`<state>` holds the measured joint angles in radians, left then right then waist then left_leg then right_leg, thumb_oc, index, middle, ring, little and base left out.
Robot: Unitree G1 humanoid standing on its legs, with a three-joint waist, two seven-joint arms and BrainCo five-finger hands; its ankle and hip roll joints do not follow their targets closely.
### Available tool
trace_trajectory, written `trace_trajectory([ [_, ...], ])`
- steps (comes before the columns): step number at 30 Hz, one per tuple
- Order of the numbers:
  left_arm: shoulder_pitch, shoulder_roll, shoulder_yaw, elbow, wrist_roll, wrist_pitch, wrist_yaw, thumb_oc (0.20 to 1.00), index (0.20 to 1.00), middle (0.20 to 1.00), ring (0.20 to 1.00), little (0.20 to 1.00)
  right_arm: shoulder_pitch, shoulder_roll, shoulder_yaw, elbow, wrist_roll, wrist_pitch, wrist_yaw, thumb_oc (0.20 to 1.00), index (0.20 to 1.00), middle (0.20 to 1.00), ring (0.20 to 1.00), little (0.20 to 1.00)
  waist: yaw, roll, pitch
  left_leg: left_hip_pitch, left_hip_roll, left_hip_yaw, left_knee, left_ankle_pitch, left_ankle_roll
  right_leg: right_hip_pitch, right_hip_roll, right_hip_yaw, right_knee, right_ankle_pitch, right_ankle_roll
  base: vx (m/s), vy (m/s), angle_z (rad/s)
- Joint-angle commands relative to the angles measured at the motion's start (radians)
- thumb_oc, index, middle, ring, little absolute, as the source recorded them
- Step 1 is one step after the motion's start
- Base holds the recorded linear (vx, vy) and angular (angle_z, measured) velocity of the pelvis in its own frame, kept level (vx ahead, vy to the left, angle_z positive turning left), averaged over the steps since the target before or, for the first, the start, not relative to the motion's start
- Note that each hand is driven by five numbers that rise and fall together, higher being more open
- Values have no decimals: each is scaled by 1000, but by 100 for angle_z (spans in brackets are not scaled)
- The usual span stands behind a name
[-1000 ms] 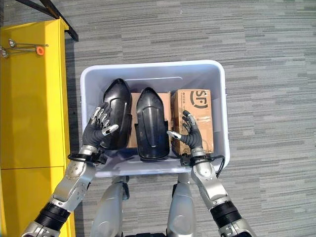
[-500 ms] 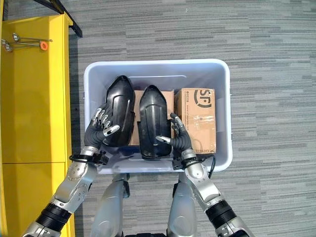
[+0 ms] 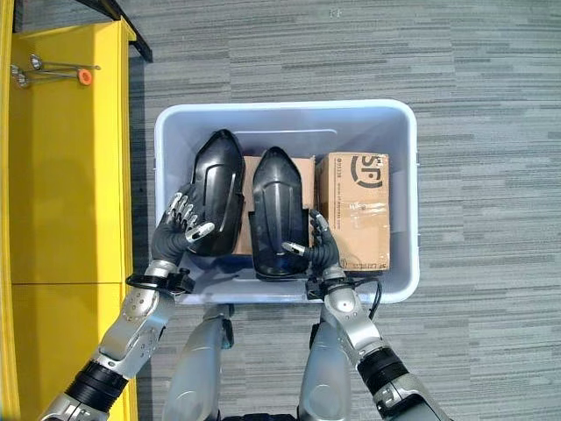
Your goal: Move parts from the plastic box to the shelf.
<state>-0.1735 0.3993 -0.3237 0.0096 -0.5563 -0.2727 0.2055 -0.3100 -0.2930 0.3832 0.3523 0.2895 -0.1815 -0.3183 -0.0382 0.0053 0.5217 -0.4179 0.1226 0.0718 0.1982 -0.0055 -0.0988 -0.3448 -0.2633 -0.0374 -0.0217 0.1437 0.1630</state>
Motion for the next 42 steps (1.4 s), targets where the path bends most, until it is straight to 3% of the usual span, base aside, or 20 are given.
trace_trajectory([
  [1,-8,4,16,-100,24,-63,17,1000,1000,1000,1000,1000,-14,0,-35,-38,-41,-40,-23,1000,1000,1000,1000,1000,15,11,-29,-4,41,-2,53,-9,2,-53,-51,38,159,-34,25,0,0,0],
  [12,-10,9,8,-103,26,-63,19,1000,1000,1000,1000,1000,-18,-1,-48,-24,-50,-44,-45,1000,1000,1000,1000,1000,14,14,-26,-12,43,-4,46,-5,3,-67,-45,36,165,-39,22,0,0,0],
  [31,-27,9,-13,-125,-9,-76,28,1000,1000,1000,1000,1000,-185,57,-39,305,-8,-25,-102,1000,1000,1000,1000,1000,46,52,-2,-82,25,-19,88,-22,11,-121,-47,39,199,-50,14,-3,3,2],
  [37,-36,10,-26,-137,-21,-82,30,1000,1000,1000,1000,1000,-276,66,-99,508,60,-31,-145,1000,1000,1000,1000,1000,59,79,-2,-122,17,-16,106,-28,13,-170,-46,48,225,-58,11,-2,2,-1],
  [42,-47,12,-56,-141,-33,-81,15,1000,1000,1000,1000,1000,-389,53,-141,769,158,-7,-117,1000,1000,1000,1000,1000,77,112,-2,-172,8,-19,128,-31,15,-222,-43,51,253,-64,8,-32,7,2],
])
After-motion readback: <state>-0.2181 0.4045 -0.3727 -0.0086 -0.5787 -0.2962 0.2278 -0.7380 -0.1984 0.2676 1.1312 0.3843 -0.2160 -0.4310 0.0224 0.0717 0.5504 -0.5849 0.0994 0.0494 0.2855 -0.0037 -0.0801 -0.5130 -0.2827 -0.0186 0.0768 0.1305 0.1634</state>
